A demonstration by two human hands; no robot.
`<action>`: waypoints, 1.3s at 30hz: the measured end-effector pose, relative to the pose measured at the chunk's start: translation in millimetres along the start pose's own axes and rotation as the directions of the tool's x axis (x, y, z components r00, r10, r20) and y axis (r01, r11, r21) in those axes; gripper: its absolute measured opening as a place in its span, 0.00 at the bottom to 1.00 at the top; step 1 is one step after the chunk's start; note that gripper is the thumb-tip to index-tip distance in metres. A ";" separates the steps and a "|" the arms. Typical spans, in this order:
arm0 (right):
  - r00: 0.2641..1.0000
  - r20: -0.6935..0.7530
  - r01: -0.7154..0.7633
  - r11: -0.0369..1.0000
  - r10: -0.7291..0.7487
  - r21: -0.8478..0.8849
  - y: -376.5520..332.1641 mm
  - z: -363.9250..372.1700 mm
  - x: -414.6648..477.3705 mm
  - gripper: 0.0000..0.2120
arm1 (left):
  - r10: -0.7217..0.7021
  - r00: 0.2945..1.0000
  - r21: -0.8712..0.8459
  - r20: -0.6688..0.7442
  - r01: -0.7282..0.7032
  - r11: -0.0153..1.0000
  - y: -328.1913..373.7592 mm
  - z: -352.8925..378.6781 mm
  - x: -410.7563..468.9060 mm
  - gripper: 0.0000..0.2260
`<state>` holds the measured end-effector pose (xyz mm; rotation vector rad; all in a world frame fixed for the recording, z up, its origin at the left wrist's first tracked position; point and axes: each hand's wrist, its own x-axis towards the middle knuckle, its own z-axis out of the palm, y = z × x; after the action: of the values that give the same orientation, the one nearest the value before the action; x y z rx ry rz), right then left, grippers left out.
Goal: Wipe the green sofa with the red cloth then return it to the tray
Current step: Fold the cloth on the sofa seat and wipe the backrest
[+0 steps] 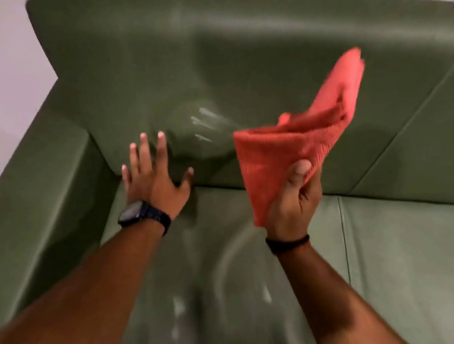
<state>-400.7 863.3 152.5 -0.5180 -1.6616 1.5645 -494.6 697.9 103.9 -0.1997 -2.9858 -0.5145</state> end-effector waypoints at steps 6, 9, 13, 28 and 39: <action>0.763 0.541 0.643 0.498 -0.354 -0.581 25.8 78.6 74.9 0.34 | 0.141 0.971 0.155 -0.191 -0.112 0.982 3.0 -15.2 70.3 0.47; 0.707 0.670 0.700 0.360 -0.227 -0.617 61.9 98.3 74.7 0.38 | 0.177 0.976 0.238 -0.129 -0.142 0.961 -12.2 -10.4 86.0 0.59; 0.611 0.758 0.784 0.302 -0.227 -0.542 89.7 108.6 63.7 0.37 | 0.213 0.975 0.273 -0.067 -0.187 0.944 -24.7 -0.4 93.0 0.65; 0.812 0.530 0.583 0.271 -0.245 -0.766 91.9 114.2 60.5 0.50 | 0.287 0.953 0.270 -0.099 -0.252 0.929 -36.8 9.6 101.8 0.62; 0.788 0.445 0.545 0.146 -0.426 -0.825 85.6 89.8 77.7 0.50 | 0.279 0.959 0.279 -0.052 -0.254 0.926 -32.3 3.5 97.9 0.70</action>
<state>-534.9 876.9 95.7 -0.3464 -2.4173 -0.0561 -596.1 679.8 102.4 -0.5327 -2.8344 -0.0823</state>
